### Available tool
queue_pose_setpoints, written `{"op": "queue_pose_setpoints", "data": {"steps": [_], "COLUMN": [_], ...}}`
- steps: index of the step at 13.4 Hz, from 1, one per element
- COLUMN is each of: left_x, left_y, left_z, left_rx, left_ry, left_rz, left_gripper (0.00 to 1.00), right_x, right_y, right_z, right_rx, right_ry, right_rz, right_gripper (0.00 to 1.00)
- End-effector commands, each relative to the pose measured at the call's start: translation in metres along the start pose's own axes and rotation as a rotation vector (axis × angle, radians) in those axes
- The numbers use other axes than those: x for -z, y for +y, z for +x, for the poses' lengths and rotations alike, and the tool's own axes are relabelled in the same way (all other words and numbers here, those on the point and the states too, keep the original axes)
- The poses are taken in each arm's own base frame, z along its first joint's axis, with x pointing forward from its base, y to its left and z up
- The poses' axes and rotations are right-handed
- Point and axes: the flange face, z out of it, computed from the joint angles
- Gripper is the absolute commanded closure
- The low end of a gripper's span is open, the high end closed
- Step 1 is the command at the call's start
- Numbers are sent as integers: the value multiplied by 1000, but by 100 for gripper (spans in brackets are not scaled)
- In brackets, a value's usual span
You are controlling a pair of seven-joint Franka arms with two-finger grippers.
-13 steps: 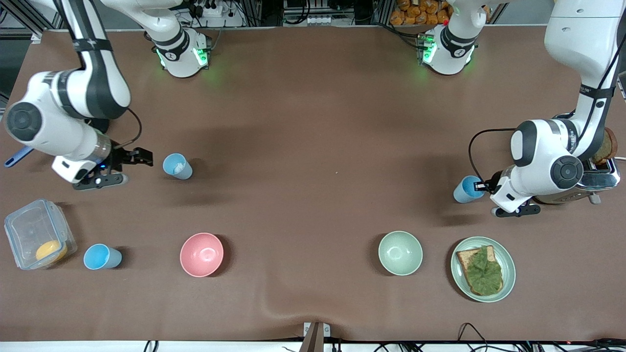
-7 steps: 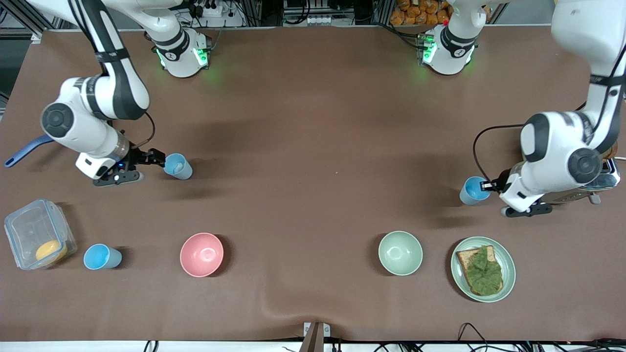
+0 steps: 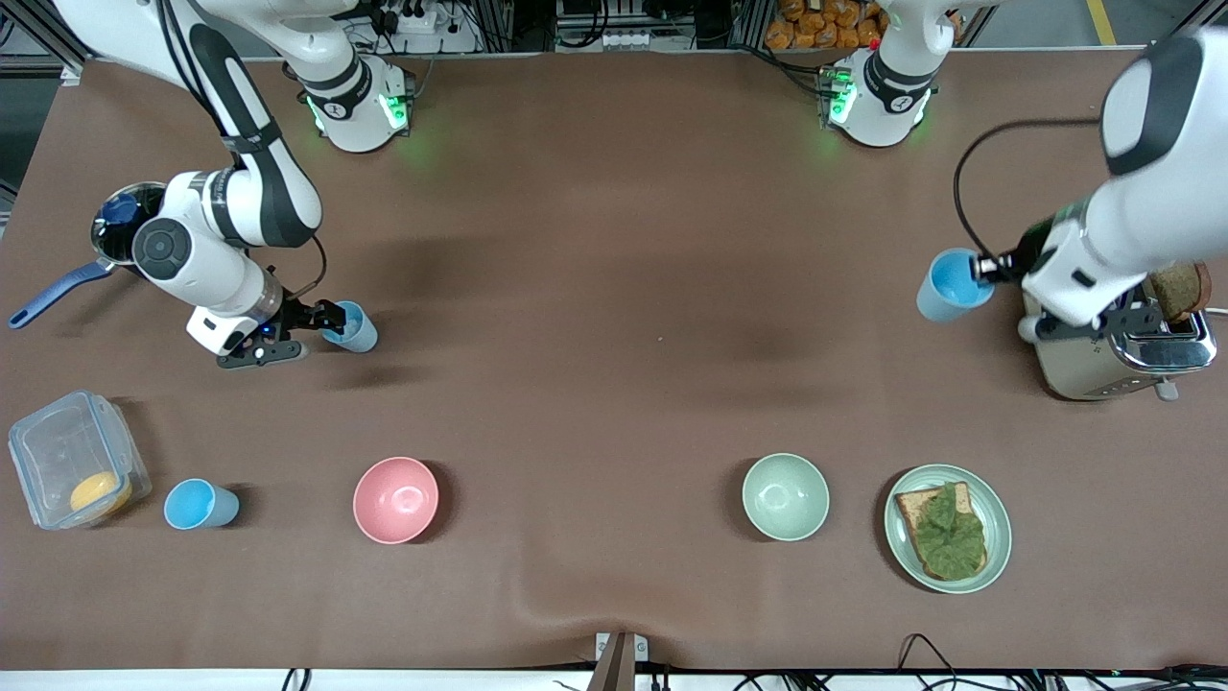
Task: Stack blue cups with both arms
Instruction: 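Grasp the blue cup with the left gripper while the right gripper reaches another cup, then grasp the blue cup with the right gripper and lift it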
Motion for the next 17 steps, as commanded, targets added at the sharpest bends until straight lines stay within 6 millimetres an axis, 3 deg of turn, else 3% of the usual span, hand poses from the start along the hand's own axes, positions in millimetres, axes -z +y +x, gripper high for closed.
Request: {"op": "queue_pose_setpoints", "data": {"steps": [1,2,5,7,12,14,17], "left_x": [6,5,5,5,6,7,8], "left_y": [34,41,41,39,28,14,13], "left_z": [-4,-7,-6,-5,0,4,5], "left_rx": [-54,-75,-61,-57,-45,-23,-24], "left_ry": [-23,-25,-27,-28,-11,-8,-1], "left_rz": [-13,-9,-19,-21,-33,-48,-61], "left_gripper": [100,100,100,100,100,100,100], "right_x": [-2,-4,-5,-3,26,47,73], "right_y": [-6,-6,-17,-20,-72,-108,-178], "right_z": [-5,-5,-4,-3,19,32,45], "right_rx": [-16,-22,-34,-44,24,12,-42], "right_ry": [13,7,4,5,63,39,36], "right_rz": [14,16,39,49,66,125,148], "right_gripper": [24,47,96,100,100,100,100]}}
